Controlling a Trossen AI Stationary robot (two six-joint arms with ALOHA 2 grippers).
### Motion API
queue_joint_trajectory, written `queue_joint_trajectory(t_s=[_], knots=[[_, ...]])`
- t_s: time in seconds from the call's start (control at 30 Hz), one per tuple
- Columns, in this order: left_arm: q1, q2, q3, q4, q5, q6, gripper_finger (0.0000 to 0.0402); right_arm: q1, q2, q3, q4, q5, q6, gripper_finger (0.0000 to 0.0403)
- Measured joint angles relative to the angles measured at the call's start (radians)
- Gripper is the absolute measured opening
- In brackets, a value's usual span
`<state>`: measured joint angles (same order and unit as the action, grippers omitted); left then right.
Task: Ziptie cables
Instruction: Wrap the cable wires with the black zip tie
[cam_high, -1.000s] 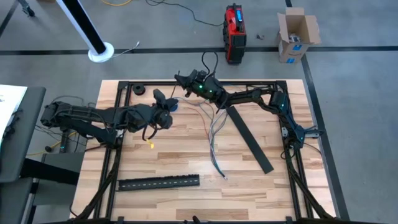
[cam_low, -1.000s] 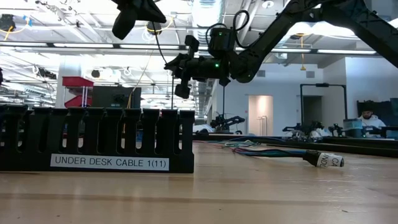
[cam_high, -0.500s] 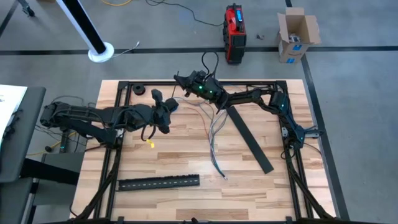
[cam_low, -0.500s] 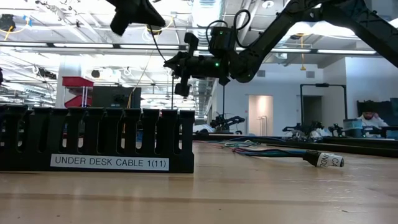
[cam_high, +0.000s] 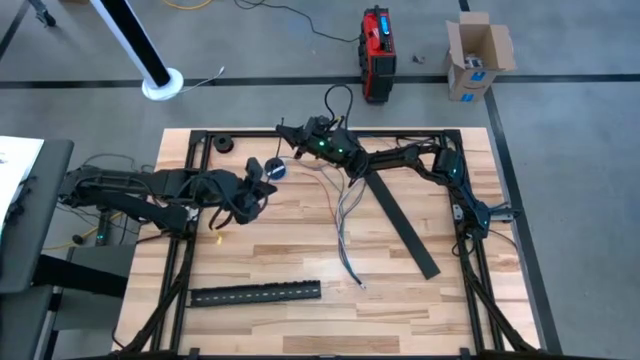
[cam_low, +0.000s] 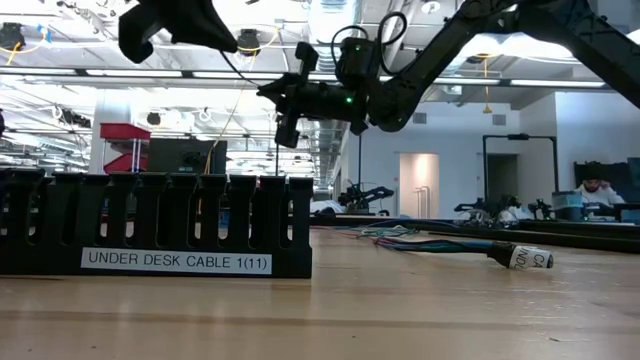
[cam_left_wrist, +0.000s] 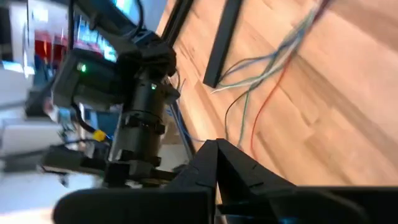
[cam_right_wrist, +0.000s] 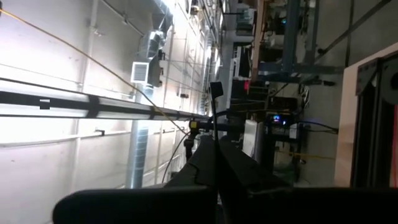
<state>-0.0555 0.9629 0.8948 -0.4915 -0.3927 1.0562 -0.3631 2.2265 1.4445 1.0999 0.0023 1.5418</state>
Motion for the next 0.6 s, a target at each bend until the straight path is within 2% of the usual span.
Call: queue_joint_trajectory(t_s=[0.3,0.53,0.6], knots=[[0.0,-0.023,0.0,-0.029,-0.021,0.226,0.0,0.029,0.0,0.0,0.02,-0.027,0.019,0.0],[0.0,-0.06,0.0,-0.042,-0.001,0.245,0.0,0.06,0.0,0.0,0.03,-0.033,0.004,0.0],[-0.01,-0.075,0.001,-0.041,0.037,0.218,0.0,0.064,0.0,0.0,0.017,-0.02,-0.003,0.0]])
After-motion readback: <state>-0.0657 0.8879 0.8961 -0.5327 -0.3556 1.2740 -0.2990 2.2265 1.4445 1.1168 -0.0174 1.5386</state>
